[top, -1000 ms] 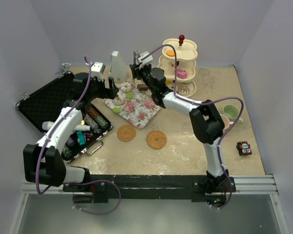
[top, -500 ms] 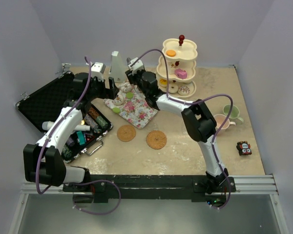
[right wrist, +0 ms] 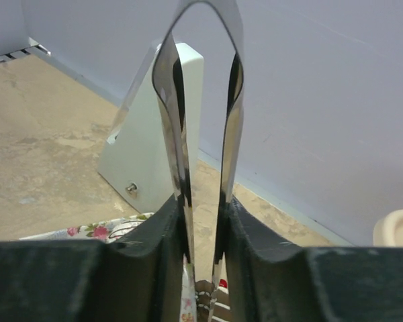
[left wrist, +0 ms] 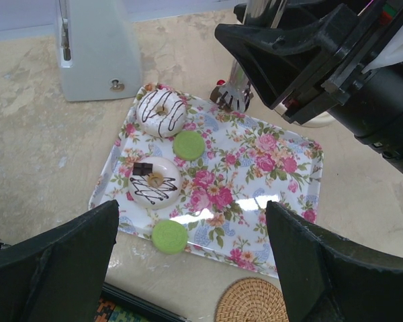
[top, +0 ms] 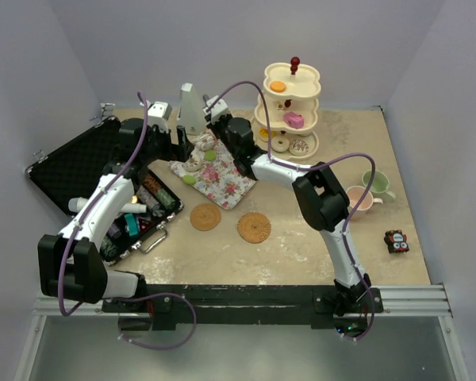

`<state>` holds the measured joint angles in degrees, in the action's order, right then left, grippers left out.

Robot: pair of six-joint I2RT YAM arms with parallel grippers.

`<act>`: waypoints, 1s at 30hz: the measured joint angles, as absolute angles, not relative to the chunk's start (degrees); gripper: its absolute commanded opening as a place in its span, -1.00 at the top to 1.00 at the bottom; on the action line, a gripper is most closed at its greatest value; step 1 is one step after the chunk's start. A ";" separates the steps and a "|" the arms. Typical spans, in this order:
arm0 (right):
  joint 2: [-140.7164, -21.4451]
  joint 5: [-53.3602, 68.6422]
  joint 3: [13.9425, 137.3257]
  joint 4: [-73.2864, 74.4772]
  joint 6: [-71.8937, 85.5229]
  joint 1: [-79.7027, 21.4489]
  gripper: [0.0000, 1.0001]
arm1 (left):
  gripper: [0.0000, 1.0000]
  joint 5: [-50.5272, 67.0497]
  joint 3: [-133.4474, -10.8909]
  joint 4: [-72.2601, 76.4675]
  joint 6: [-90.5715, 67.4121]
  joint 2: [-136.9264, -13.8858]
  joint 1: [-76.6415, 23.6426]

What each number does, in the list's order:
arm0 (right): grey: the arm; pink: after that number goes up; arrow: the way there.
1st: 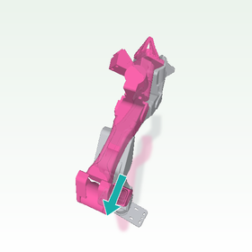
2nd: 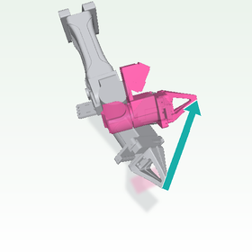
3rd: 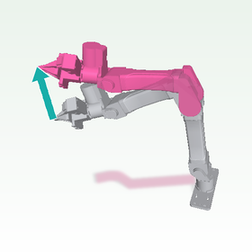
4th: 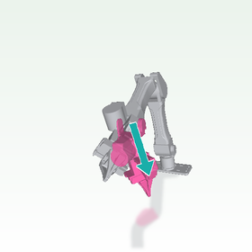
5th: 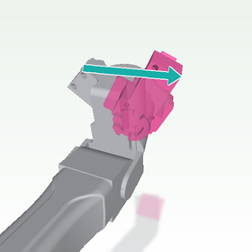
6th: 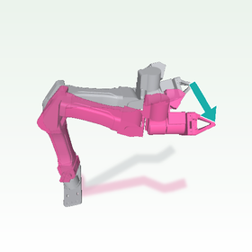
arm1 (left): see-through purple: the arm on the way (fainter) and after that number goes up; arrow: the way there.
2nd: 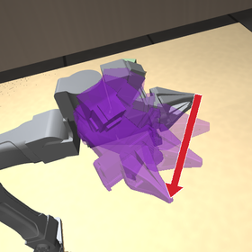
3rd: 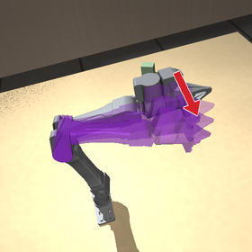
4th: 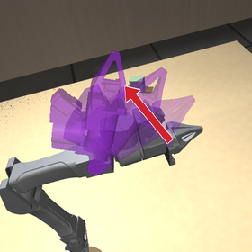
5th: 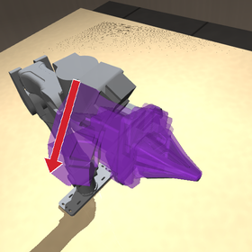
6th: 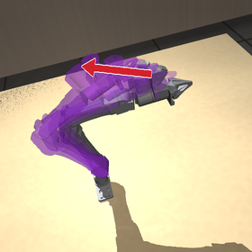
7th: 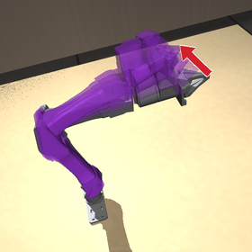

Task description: Serve the afternoon tea

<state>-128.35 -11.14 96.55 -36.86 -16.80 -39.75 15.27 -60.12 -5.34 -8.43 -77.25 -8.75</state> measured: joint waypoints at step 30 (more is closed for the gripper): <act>-99.94 -11.53 97.58 -20.16 -11.51 -40.23 1.00 | -0.90 15.20 -60.12 -5.23 -9.43 -75.33 -8.75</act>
<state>-99.94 -11.53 97.58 -20.16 -11.51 -40.23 15.20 -60.12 -5.23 -9.43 -75.33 -8.75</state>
